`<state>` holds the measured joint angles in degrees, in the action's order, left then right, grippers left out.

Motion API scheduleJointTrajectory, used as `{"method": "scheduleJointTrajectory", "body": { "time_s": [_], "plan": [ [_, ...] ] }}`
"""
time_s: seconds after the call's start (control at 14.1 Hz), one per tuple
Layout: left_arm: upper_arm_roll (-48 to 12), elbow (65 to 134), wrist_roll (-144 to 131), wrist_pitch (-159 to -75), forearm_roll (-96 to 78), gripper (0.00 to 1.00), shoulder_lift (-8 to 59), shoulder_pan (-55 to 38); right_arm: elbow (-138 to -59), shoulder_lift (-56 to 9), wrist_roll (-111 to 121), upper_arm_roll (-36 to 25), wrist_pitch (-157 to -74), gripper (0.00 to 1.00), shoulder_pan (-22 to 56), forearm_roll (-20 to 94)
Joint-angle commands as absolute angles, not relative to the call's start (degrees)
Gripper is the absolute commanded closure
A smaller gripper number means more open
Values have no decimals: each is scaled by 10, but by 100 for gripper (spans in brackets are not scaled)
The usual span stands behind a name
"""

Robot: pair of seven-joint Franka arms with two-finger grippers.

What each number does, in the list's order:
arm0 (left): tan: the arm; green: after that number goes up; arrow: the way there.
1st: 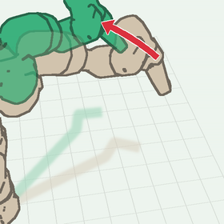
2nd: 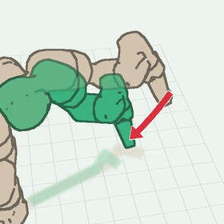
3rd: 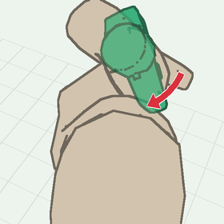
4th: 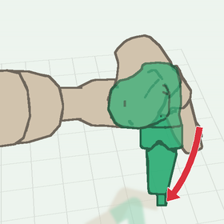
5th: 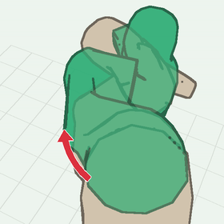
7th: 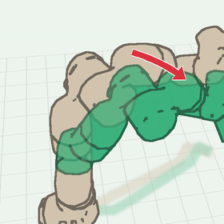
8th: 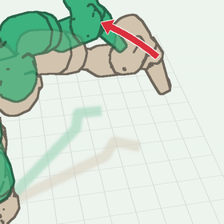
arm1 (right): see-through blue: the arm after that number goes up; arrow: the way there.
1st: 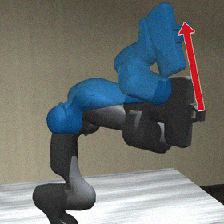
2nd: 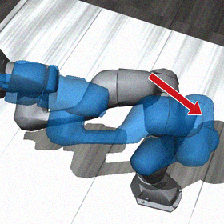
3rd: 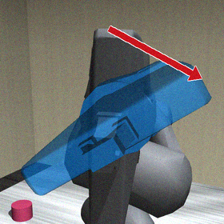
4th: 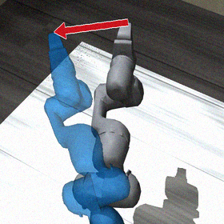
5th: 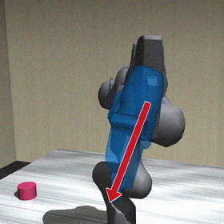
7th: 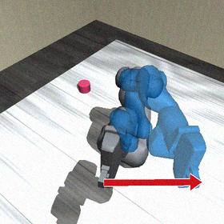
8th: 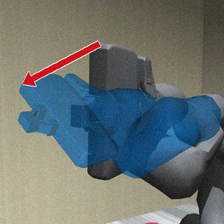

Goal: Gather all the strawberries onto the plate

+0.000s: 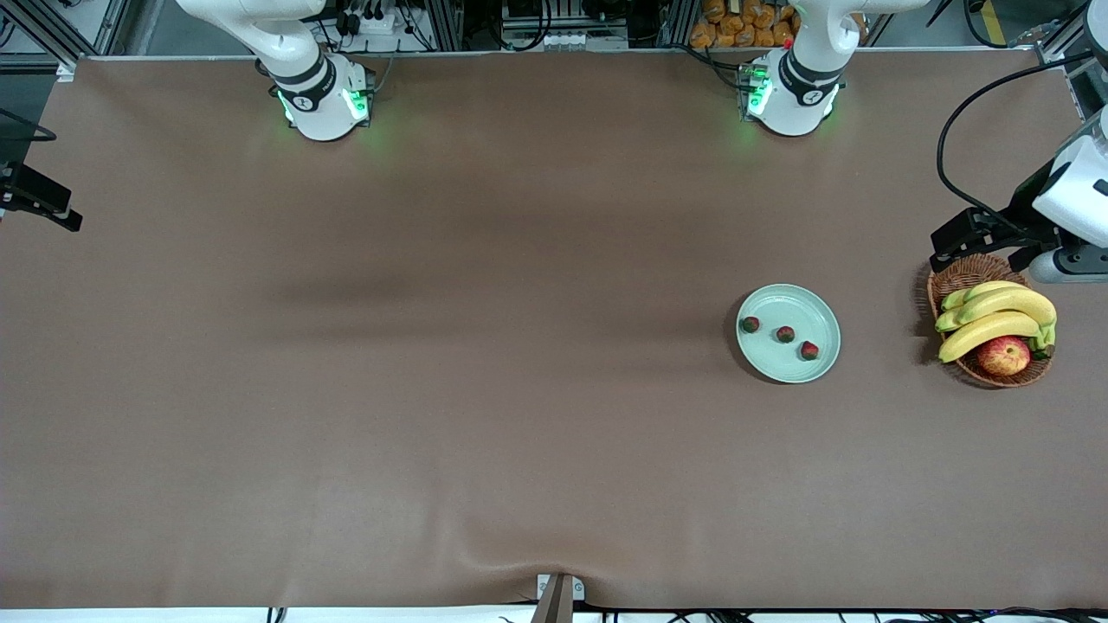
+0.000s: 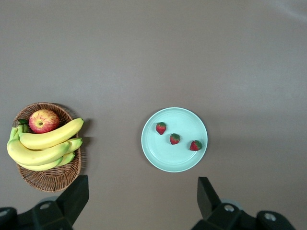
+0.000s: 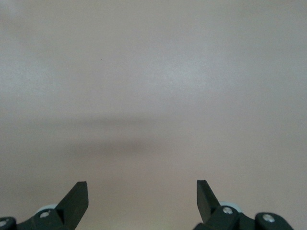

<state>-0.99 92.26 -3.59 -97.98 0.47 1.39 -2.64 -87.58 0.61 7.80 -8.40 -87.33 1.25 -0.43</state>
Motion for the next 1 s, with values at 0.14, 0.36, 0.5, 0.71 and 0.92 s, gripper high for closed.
{"method": "scheduleJointTrajectory", "body": {
  "time_s": [0.14,0.36,0.5,0.71,0.92],
  "plan": [
    [1,919,-27,-976,4,0,10,-33,-862,-1,80,-83,-870,0,11,-2],
    [1,919,-33,-976,4,0,10,-33,-862,-1,80,-83,-870,0,11,-3],
    [1,919,-33,-976,4,0,10,-33,-862,-1,80,-83,-870,0,11,-3],
    [1,919,-33,-976,4,0,11,-33,-863,-1,80,-83,-870,0,11,-3],
    [0,919,-33,-976,4,0,11,-33,-862,-1,80,-83,-870,0,11,-2]
  ]
}}
